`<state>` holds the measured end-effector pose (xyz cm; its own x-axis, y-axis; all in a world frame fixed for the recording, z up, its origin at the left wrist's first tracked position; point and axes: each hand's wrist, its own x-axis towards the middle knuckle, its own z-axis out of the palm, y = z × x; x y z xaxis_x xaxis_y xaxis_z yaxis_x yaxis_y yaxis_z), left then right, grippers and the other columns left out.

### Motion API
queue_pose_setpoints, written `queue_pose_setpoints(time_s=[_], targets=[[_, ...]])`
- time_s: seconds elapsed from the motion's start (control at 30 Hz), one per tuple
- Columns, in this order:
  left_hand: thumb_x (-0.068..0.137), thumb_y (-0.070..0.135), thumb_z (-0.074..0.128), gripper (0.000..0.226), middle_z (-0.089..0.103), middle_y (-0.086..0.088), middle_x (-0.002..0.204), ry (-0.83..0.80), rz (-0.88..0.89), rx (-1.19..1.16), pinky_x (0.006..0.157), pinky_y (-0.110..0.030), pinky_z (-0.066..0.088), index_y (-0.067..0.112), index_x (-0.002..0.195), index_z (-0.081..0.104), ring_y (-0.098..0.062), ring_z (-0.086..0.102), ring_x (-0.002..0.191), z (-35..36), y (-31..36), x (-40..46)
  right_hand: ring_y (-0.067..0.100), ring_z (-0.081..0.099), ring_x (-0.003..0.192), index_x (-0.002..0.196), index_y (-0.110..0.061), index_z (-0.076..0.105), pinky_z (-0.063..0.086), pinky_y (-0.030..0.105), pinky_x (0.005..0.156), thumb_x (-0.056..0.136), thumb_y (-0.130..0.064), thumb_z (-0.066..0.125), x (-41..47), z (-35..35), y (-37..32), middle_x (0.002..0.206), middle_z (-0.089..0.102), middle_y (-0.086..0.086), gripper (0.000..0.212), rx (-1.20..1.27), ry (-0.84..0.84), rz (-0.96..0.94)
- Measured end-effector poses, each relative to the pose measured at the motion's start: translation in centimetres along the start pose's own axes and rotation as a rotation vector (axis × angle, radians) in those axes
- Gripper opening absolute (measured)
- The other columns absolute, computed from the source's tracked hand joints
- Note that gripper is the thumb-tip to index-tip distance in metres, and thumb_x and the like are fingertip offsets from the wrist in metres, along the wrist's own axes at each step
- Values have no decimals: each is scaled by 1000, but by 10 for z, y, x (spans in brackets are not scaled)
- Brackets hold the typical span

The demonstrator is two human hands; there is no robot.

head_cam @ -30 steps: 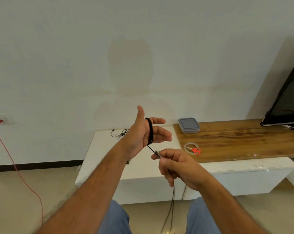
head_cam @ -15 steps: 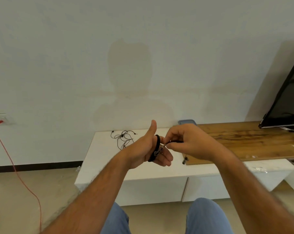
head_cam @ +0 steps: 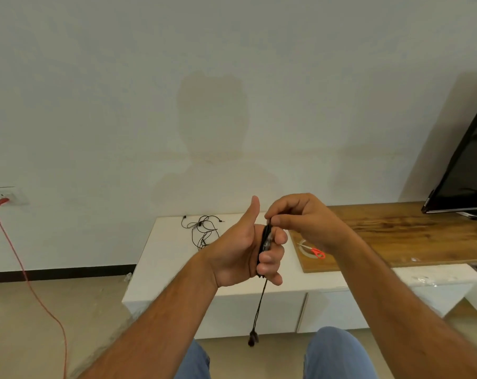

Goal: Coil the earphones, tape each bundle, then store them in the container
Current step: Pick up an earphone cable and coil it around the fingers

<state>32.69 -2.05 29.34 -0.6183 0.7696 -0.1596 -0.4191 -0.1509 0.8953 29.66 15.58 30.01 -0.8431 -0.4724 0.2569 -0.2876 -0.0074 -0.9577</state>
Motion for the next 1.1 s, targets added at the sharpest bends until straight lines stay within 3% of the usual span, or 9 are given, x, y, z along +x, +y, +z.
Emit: queue_pose_setpoints(time_s=[0.1, 0.2, 0.33, 0.43, 0.5, 0.63, 0.83, 0.93, 1.1], targets=[[84, 76, 13, 76, 45, 1, 52, -59, 90, -74, 67, -35, 53, 15, 75, 57, -15, 46, 43, 0, 2, -1, 10, 66, 69, 76, -23, 76, 53, 22, 66, 85, -8, 61, -6, 11, 12, 72, 70, -2, 23, 145, 24, 23], [85, 76, 10, 81, 56, -4, 57, -59, 159, -129, 69, -36, 53, 12, 78, 60, -20, 55, 48, -3, 5, 1, 6, 63, 55, 64, -25, 72, 52, 22, 60, 92, 0, 53, -13, 24, 26, 60, 67, -5, 42, 220, 9, 73], [79, 78, 20, 85, 67, -14, 67, 52, 256, -195, 69, -38, 57, 6, 90, 64, -27, 65, 60, -5, 7, 3, 22, 61, 65, 79, -13, 70, 54, 36, 68, 91, -8, 60, -27, 42, 50, 70, 64, 7, 16, 191, 48, 149], [78, 80, 17, 90, 70, -17, 78, 160, 301, -149, 78, -43, 59, 4, 105, 59, -32, 70, 74, -11, 10, 6, 19, 61, 61, 88, -14, 73, 50, 31, 66, 97, -5, 54, -36, 48, 57, 68, 64, 5, 23, 102, 58, 231], [76, 80, 16, 93, 71, -20, 88, 228, 310, -71, 90, -47, 53, 4, 112, 56, -37, 70, 87, -17, 11, 9, 19, 59, 60, 96, -11, 72, 47, 36, 67, 97, -6, 54, -40, 46, 57, 67, 62, 4, 18, 52, 45, 256], [75, 78, 14, 93, 71, -23, 100, 362, 291, 49, 98, -44, 50, 7, 121, 52, -38, 68, 101, -27, 11, 10, 17, 57, 56, 98, -11, 73, 52, 39, 70, 95, -6, 59, -41, 40, 49, 64, 58, 5, 15, -60, -7, 279], [87, 72, 0, 91, 72, -22, 104, 519, 144, 266, 96, -39, 51, 6, 123, 52, -33, 70, 99, -36, 5, 10, 13, 53, 54, 95, -17, 73, 56, 38, 63, 93, -22, 63, -44, 28, 31, 64, 55, 7, 11, -287, -41, 303], [88, 71, -1, 91, 73, -20, 101, 510, 52, 316, 90, -34, 55, 7, 122, 53, -29, 72, 95, -35, -1, 8, 8, 54, 55, 90, -21, 72, 52, 23, 55, 92, -26, 64, -42, 21, 16, 65, 55, 4, 9, -423, -35, 274], [82, 76, 0, 95, 71, -23, 103, 375, -55, 387, 101, -46, 47, 6, 116, 54, -34, 70, 97, -29, -12, 6, 10, 53, 57, 86, -28, 72, 50, 20, 55, 90, -29, 65, -32, 8, -4, 67, 63, 2, 9, -665, -23, 192]])
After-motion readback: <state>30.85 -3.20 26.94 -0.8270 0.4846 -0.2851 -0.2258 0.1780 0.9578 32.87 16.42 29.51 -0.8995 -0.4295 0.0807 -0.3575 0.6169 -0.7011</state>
